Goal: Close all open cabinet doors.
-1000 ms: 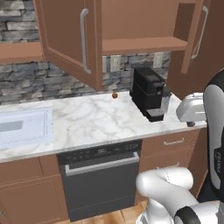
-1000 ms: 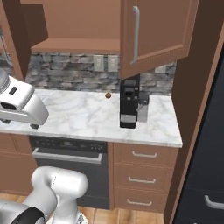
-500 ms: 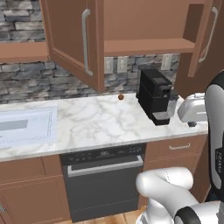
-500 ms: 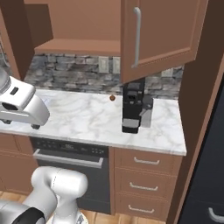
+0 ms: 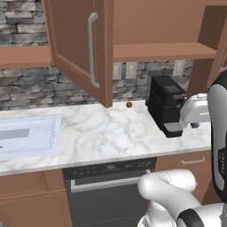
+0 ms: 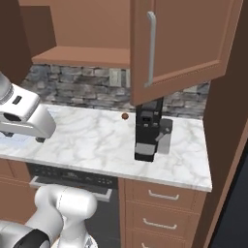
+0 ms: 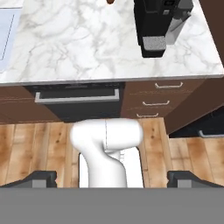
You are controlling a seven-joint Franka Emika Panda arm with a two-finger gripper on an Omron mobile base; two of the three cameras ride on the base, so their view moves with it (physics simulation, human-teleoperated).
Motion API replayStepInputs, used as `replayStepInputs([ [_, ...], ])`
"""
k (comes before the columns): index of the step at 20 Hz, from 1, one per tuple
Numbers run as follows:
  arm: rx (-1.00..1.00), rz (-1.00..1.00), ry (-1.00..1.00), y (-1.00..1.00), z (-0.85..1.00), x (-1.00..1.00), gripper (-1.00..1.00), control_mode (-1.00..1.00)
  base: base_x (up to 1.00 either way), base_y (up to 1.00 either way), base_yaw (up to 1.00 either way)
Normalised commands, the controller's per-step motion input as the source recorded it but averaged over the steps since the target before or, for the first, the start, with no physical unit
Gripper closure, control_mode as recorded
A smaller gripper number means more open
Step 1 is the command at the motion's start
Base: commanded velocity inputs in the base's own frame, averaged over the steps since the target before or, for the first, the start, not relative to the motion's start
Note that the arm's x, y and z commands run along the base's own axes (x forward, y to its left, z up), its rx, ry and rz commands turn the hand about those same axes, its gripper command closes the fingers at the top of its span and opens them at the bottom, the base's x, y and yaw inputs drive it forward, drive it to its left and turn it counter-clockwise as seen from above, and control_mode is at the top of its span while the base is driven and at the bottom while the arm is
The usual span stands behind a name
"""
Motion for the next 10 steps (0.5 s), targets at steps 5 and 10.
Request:
replayStepInputs([
  [5,0.0,0.0,0.0,0.0,0.0,0.0,-1.0,1.0,0.41,-0.19,0.0],
  [10,0.0,0.0,0.0,0.0,0.0,0.0,-1.0,1.0,0.37,-0.07,-0.04],
])
